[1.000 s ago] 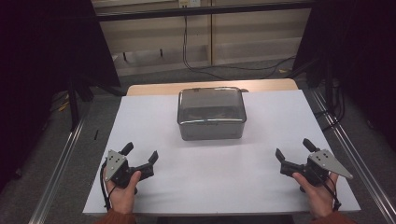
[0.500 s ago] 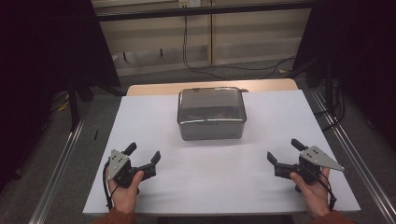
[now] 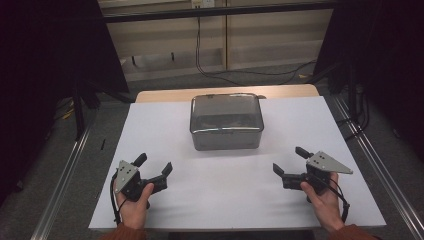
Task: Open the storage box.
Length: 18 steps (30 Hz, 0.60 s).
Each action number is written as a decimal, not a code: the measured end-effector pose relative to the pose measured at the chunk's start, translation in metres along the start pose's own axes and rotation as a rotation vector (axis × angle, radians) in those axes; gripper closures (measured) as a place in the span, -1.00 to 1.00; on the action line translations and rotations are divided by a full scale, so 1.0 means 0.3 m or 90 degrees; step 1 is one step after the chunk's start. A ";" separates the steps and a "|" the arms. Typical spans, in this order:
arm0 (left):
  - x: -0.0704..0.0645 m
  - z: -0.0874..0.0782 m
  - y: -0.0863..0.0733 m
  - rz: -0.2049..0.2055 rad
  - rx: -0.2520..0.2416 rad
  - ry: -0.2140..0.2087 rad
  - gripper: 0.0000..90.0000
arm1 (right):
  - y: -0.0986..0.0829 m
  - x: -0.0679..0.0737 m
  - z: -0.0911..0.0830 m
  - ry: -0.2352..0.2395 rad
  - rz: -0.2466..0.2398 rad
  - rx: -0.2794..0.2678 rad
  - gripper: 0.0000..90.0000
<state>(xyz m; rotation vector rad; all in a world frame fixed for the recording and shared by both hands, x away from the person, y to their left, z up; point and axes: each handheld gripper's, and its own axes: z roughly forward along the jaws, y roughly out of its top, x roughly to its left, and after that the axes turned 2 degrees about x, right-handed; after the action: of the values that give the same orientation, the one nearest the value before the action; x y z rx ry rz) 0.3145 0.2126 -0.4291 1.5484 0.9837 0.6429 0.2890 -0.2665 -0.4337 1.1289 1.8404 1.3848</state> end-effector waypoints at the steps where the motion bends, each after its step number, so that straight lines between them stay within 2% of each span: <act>1: -0.002 0.003 0.000 0.006 0.002 0.004 -0.92 | 0.002 0.001 0.005 0.002 0.001 -0.001 -0.95; 8: -0.006 0.004 -0.001 0.010 0.002 -0.003 -0.92 | 0.022 0.024 0.029 0.012 -0.006 -0.001 -0.97; 14: -0.001 0.003 -0.001 0.014 0.007 0.001 -0.92 | 0.042 0.053 0.075 0.043 -0.001 0.010 -0.98; 15: -0.002 0.005 -0.001 0.015 0.009 -0.001 -0.92 | 0.051 0.065 0.094 0.054 -0.010 0.014 -0.98; 18: -0.002 0.006 -0.002 0.015 0.010 -0.001 -0.92 | 0.057 0.075 0.108 0.057 -0.021 0.017 -0.98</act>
<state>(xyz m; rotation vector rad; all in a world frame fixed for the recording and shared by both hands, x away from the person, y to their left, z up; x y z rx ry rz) 0.3154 0.2111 -0.4298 1.5766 0.9719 0.6516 0.3098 -0.2296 -0.4261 1.0597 1.9367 1.4173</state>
